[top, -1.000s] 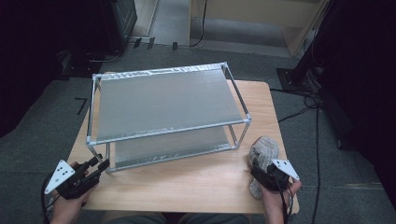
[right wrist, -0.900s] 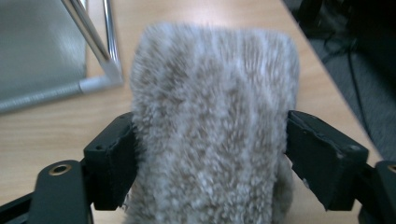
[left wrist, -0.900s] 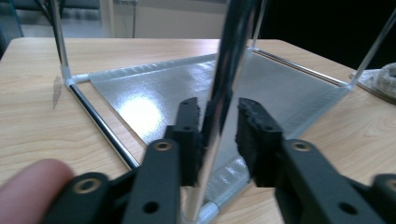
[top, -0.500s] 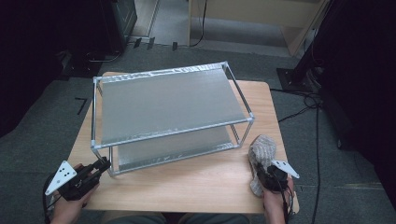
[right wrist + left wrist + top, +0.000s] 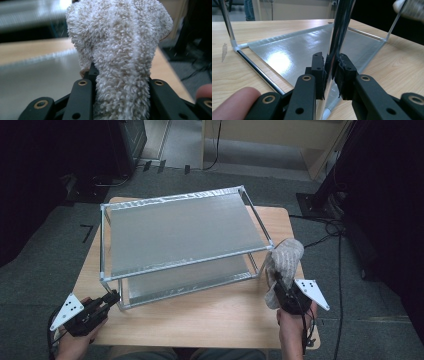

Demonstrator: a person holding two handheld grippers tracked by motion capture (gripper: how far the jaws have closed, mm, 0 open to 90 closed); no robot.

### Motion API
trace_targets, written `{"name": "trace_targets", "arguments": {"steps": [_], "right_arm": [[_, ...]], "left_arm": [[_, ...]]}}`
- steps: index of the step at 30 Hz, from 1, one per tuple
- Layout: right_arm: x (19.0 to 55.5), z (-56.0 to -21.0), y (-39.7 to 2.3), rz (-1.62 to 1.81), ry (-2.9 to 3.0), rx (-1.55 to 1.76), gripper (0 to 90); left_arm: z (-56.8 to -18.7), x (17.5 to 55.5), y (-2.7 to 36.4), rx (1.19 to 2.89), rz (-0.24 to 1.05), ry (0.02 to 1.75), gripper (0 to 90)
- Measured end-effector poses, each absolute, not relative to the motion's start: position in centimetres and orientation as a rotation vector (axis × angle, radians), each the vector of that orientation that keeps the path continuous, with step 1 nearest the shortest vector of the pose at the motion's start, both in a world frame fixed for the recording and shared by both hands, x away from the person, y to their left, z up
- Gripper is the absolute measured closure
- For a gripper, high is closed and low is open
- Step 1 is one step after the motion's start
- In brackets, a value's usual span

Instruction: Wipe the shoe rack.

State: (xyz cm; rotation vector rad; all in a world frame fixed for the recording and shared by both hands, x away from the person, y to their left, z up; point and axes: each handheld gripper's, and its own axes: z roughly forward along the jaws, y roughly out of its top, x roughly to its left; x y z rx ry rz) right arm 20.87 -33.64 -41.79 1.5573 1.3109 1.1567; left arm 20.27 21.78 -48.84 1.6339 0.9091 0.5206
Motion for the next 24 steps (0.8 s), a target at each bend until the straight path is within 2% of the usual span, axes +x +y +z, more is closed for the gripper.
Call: {"name": "trace_targets", "arguments": {"steps": [5,10,15,18,24], "right_arm": [[21.8,-37.1,-32.1,1.222,1.235,1.425,67.9],[24.2,-34.3,-29.9,1.251,1.313,1.313,65.2],[28.5,-34.6,-28.0,1.24,1.48,1.33,64.1],[30.1,-36.2,-27.2,1.141,1.507,1.385,69.2],[30.0,-36.1,-27.5,1.121,1.563,1.434,72.8]], "left_arm": [[-48.8,20.2,21.6,1.638,0.53,0.919,78.1],[-48.9,20.2,21.6,1.635,0.527,0.921,77.9],[-48.9,20.3,21.6,1.635,0.524,0.921,78.0],[-48.9,20.3,21.6,1.645,0.535,0.912,78.5],[-48.9,20.2,21.5,1.639,0.498,0.917,78.6]]}}
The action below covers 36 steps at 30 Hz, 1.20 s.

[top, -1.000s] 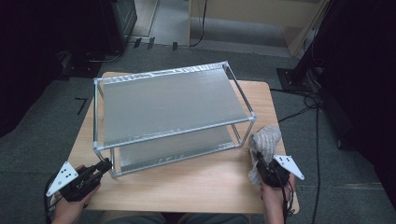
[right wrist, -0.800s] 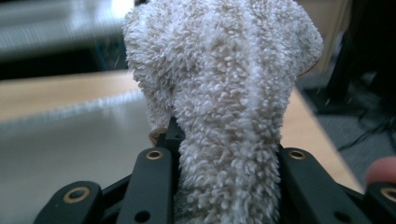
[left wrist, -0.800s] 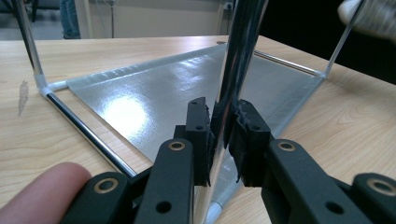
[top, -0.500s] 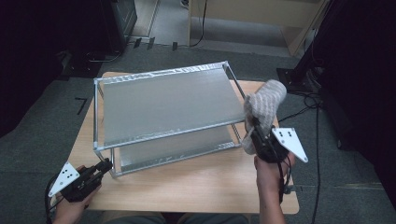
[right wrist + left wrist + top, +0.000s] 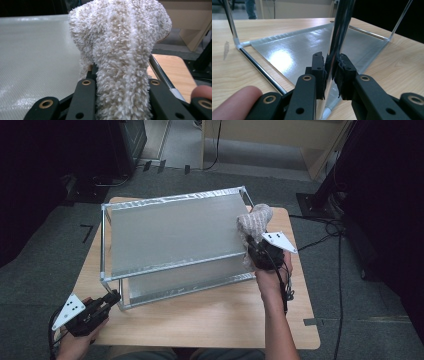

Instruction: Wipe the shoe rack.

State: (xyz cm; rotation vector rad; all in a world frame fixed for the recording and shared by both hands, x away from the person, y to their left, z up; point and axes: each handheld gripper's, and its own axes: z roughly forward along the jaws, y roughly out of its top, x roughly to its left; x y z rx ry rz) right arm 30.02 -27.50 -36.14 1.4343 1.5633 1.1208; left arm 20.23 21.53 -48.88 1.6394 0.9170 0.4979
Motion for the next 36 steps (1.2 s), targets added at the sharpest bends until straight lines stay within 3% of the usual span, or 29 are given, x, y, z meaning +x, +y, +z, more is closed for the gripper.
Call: {"name": "trace_targets", "arguments": {"steps": [11,36], "right_arm": [[28.0,-36.4,-28.8,1.21,1.55,1.445,71.5],[24.6,-36.4,-11.1,1.383,1.849,1.176,71.4]], "left_arm": [[-48.9,19.9,20.2,1.638,0.48,0.909,78.6],[-48.9,19.5,18.1,1.661,0.471,0.876,79.1]]}}
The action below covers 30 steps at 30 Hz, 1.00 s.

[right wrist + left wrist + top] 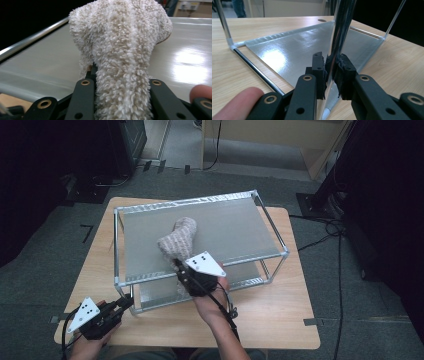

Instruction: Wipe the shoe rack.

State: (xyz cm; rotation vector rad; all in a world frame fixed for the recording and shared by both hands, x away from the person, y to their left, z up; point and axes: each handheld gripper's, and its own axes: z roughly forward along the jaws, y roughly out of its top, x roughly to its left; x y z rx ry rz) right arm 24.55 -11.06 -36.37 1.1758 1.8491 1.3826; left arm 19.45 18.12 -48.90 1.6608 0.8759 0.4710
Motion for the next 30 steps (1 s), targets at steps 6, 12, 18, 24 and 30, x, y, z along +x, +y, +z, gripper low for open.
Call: {"name": "trace_targets", "arguments": {"steps": [6,12,18,24,30], "right_arm": [[23.7,-36.3,-6.9,1.404,1.885,1.131,71.6],[22.7,-36.2,-3.0,1.43,1.933,1.074,71.5],[22.5,-36.3,-2.3,1.422,1.932,1.01,70.4],[22.9,-36.6,-4.9,1.358,1.891,0.964,70.1],[24.3,-36.7,-11.1,1.332,1.836,1.06,70.0]], "left_arm": [[-48.9,19.4,17.5,1.67,0.459,0.865,79.2],[-49.0,19.3,17.4,1.673,0.463,0.852,79.3],[-49.0,19.3,17.3,1.663,0.455,0.867,79.3],[-49.0,19.3,17.3,1.668,0.449,0.86,79.5],[-49.1,19.3,17.3,1.661,0.455,0.863,79.5]]}}
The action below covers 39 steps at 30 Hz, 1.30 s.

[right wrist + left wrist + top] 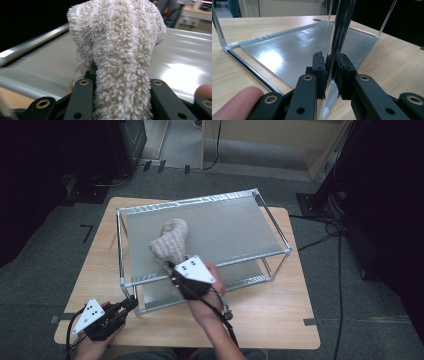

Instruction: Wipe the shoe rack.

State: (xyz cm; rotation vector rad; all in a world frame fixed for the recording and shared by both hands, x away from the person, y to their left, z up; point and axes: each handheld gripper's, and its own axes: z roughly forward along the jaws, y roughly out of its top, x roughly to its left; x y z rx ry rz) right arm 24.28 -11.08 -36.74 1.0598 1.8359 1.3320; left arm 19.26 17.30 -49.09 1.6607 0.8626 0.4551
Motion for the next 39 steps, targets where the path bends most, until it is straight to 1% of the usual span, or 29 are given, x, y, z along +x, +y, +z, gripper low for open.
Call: {"name": "trace_targets", "arguments": {"steps": [8,17,31,34,36,39], "right_arm": [[25.9,-36.9,-19.1,1.288,1.724,1.196,69.3],[27.1,-37.1,-25.4,1.226,1.599,1.308,66.3],[28.1,-37.0,-30.7,1.127,1.502,1.393,66.3],[28.0,-37.0,-30.9,1.128,1.486,1.4,66.9],[27.8,-37.1,-30.6,1.121,1.472,1.404,68.9],[27.5,-37.2,-30.3,1.138,1.454,1.425,70.3]], "left_arm": [[-49.1,19.3,17.2,1.656,0.452,0.875,79.3],[-49.0,19.2,17.2,1.657,0.456,0.878,79.3],[-48.9,19.4,17.5,1.668,0.466,0.888,79.5],[-48.9,19.4,17.5,1.674,0.472,0.878,79.7],[-48.9,19.5,17.7,1.682,0.447,0.865,79.5],[-48.9,19.5,17.7,1.687,0.447,0.862,79.6]]}}
